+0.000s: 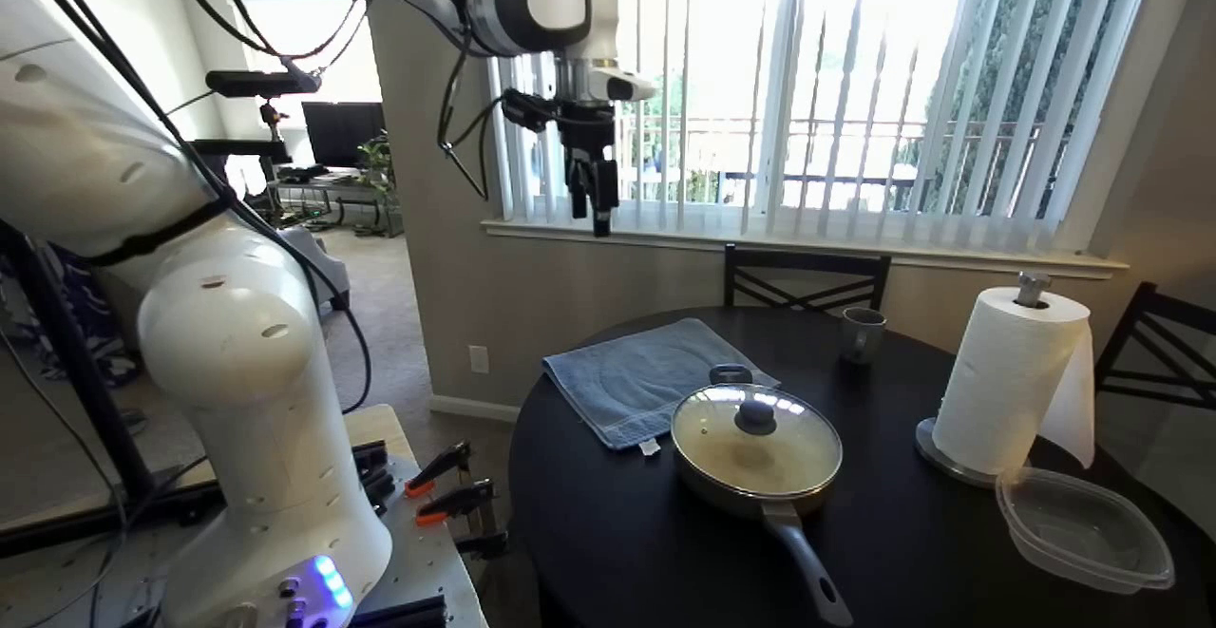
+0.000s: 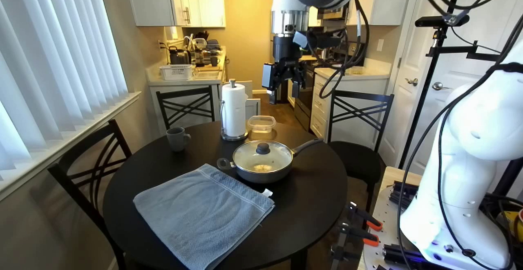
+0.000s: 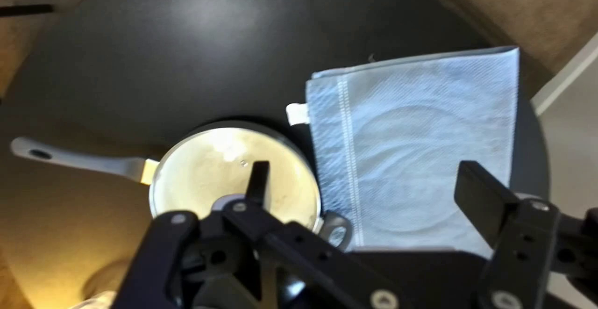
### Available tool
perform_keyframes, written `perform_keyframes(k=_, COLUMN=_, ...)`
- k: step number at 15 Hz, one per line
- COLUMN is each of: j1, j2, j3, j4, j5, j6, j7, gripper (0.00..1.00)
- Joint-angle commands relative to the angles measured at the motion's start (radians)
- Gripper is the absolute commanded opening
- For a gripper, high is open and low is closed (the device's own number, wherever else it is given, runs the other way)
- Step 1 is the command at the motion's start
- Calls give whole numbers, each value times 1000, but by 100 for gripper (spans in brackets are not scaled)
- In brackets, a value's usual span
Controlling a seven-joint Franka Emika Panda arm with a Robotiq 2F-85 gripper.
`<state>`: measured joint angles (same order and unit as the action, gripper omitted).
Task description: Remove the glass lid from the grey pan and then out it on the blue towel
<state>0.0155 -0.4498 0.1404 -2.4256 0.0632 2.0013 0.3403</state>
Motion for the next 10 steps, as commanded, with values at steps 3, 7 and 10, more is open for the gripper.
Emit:
perform_keyframes(k=3, j1=-86, j2=230, j3=-40, j4=17, j5=-238, j6=256, j7=-29, gripper=100)
perform_keyframes(k=7, j1=-79, j2=372, j3=-90, j4=35, j5=-278, j6=425, j7=-59, gripper=100)
perform_keyframes(k=10, j1=-76, j2=452, j3=-118, j4=41, j5=-273, j6=529, j7=-81, gripper=100)
